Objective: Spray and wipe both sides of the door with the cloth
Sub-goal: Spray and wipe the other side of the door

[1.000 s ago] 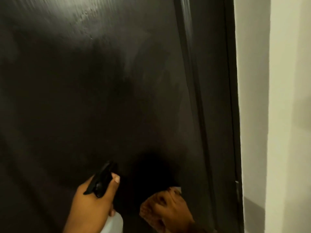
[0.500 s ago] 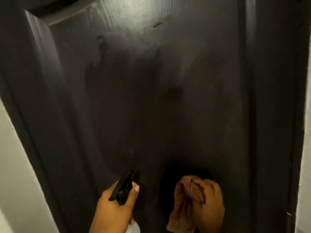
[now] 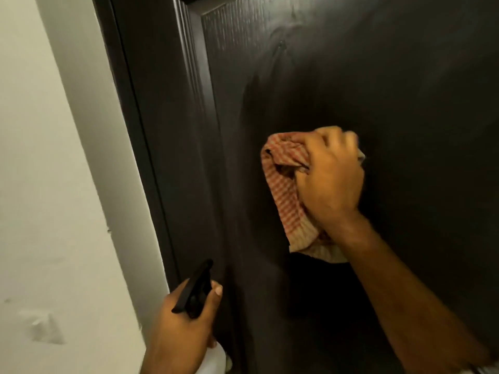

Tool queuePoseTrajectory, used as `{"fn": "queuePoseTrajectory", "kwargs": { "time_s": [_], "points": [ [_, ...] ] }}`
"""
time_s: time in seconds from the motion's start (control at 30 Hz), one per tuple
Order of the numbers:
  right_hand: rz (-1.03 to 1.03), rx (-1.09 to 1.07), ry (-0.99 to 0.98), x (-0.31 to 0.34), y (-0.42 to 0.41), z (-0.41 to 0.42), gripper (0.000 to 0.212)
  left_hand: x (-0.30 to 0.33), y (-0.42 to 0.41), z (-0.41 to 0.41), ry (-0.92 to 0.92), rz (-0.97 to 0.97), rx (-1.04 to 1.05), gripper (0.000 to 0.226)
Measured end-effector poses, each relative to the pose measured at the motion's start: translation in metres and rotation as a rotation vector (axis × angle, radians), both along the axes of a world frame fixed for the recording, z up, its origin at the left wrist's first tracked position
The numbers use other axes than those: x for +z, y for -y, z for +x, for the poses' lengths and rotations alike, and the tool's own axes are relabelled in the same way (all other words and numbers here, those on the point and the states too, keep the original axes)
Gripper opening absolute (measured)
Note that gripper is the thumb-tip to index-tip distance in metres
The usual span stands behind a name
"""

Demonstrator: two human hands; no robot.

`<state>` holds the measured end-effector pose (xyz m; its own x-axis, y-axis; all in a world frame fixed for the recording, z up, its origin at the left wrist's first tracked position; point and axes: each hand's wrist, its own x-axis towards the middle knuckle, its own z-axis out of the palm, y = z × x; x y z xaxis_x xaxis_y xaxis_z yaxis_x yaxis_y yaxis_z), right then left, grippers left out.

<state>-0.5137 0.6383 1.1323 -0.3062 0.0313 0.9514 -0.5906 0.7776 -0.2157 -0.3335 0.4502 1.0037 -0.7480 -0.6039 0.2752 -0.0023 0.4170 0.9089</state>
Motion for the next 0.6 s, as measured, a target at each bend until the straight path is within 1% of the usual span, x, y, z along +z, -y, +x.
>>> {"fn": "queuePoseTrajectory", "kwargs": {
  "time_s": [0.07,0.13,0.23,0.33,0.4,0.43,0.5,0.53,0.6],
  "points": [
    [0.087,-0.018,-0.061,0.014,0.034,0.002,0.039,-0.003,0.010,0.003,-0.031,0.001,0.000,0.017],
    [0.112,-0.012,-0.088,0.021,0.064,0.005,0.037,-0.004,0.019,0.005,-0.047,0.011,-0.001,0.020],
    [0.152,0.018,-0.131,0.027,0.101,0.009,0.032,-0.009,0.032,0.007,-0.069,0.016,-0.019,0.018],
    [0.295,0.055,-0.139,0.019,0.136,0.011,0.036,-0.016,0.048,0.009,-0.071,-0.001,-0.028,0.016],
    [0.368,0.083,-0.144,0.000,0.159,0.012,0.039,-0.021,0.057,0.010,-0.063,-0.010,-0.031,0.015],
    [0.389,0.111,-0.152,-0.014,0.168,0.012,0.037,-0.024,0.061,0.010,-0.061,-0.018,-0.031,0.015],
    [0.435,0.148,-0.170,-0.052,0.184,0.017,0.021,-0.033,0.069,0.013,-0.057,-0.041,-0.027,0.016],
    [0.439,0.152,-0.167,-0.074,0.191,0.020,0.014,-0.039,0.074,0.017,-0.053,-0.044,-0.027,0.014],
    [0.405,0.173,-0.141,-0.116,0.198,0.019,0.015,-0.046,0.081,0.023,-0.051,-0.044,-0.031,0.005]
  ]
}}
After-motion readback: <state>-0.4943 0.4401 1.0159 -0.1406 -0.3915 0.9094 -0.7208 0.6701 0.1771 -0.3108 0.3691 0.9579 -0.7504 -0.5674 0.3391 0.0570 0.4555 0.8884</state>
